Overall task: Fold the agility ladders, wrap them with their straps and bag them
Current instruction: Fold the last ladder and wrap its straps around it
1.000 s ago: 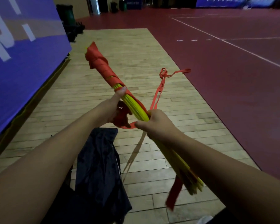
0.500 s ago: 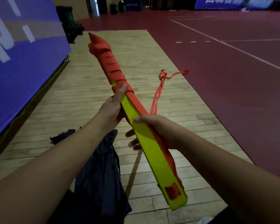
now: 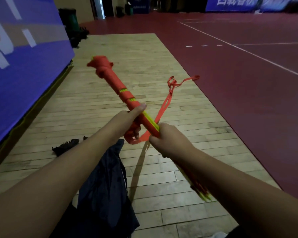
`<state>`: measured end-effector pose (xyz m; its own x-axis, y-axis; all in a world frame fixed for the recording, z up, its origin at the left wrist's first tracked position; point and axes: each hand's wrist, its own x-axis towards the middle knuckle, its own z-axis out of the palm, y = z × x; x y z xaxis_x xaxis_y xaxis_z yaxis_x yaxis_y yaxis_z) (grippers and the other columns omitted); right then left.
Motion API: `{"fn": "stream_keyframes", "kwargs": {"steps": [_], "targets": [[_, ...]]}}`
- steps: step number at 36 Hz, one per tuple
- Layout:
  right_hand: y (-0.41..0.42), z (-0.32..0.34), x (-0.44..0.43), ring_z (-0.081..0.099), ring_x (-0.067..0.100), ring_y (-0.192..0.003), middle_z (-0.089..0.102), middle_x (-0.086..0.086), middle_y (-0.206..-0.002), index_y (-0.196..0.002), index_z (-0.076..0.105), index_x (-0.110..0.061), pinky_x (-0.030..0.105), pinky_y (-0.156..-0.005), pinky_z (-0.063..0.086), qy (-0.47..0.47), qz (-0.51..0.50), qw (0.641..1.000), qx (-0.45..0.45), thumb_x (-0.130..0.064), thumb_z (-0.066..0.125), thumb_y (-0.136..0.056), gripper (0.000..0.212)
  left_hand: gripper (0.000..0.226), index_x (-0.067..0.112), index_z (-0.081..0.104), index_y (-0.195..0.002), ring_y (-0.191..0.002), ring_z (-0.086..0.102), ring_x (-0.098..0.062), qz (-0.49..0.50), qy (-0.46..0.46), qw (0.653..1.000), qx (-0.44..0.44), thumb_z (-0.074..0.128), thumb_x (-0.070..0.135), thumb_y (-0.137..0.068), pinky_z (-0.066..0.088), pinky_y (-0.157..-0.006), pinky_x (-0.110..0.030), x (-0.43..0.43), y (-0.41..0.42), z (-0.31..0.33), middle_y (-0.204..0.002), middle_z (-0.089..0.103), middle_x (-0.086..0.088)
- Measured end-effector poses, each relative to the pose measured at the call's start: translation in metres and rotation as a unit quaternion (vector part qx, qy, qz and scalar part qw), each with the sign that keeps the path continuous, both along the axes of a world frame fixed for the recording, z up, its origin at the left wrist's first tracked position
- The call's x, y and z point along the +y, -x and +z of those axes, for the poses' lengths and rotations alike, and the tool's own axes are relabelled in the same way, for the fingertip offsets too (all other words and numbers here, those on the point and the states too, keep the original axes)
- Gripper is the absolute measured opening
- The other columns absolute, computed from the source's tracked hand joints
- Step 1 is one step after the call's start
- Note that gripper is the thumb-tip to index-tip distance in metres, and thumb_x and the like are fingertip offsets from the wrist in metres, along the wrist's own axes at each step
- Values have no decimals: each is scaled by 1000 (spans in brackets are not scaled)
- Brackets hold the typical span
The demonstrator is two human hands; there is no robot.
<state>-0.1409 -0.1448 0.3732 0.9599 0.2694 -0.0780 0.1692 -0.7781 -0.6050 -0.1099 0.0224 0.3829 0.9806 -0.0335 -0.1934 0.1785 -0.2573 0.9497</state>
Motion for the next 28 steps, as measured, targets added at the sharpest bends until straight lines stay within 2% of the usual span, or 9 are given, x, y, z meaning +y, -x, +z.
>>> {"fn": "stream_keyframes", "kwargs": {"steps": [3,6,8,11,17,20,22,24,28], "targets": [[5,-1,2,62,28,-86,60,4,-95,-110,46,-14,41,-73,53,79,24,994,-65,-43,60,-92,37,41,9,60,-80,-50,56,-18,77,75,994,0,65,49,-89,46,-58,-30,-8,0,-3,-57,55,-3],[3,4,3,63,19,-82,59,0,-94,-115,46,-18,35,-68,54,-22,47,999,2,-49,64,-91,43,32,12,60,-84,-59,58,-16,142,128,981,-15,65,43,-90,48,-61,-31,-4,-6,0,-62,57,1],[2,10,3,68,20,-83,66,4,-95,-114,56,-15,42,-76,59,-113,49,991,60,-50,65,-92,43,29,13,63,-87,-71,63,-19,141,173,974,-30,63,42,-90,52,-71,-34,1,-9,3,-73,64,-2],[5,13,2,72,22,-78,72,6,-90,-104,68,-14,47,-81,61,-225,56,963,139,-47,69,-91,35,31,12,64,-89,-69,66,-15,106,191,974,-53,55,41,-95,52,-74,-33,5,-10,7,-74,71,0],[10,20,3,74,18,-71,75,3,-80,-108,68,-11,30,-69,60,-287,65,947,128,-33,75,-90,29,35,11,59,-102,-73,66,-16,108,225,967,-59,54,45,-96,53,-72,-32,20,-16,13,-75,66,-2],[6,20,-1,76,20,-79,77,5,-88,-109,67,-13,40,-78,63,-249,68,961,100,-37,77,-87,34,44,13,59,-105,-82,71,-19,78,172,981,-48,52,55,-95,55,-78,-36,28,-17,14,-82,73,-1],[3,18,-3,76,16,-77,75,4,-90,-109,62,-14,37,-74,63,-223,54,970,77,-35,79,-86,35,77,11,60,-114,-85,74,-28,45,97,994,-12,53,79,-80,56,-78,-40,34,-15,12,-93,75,-10],[1,13,-3,75,13,-73,72,2,-93,-108,56,-14,34,-69,63,-203,31,978,42,-30,79,-87,35,97,6,62,-112,-70,72,-30,10,30,999,11,50,90,-65,57,-75,-40,34,-12,9,-77,72,-11],[3,4,0,62,18,-80,62,-3,-95,-101,45,-20,33,-63,46,-26,17,994,-103,-29,75,-90,33,79,6,64,-94,-58,65,-25,5,33,999,-13,56,82,-73,54,-74,-40,19,-9,2,-62,62,-4]]}}
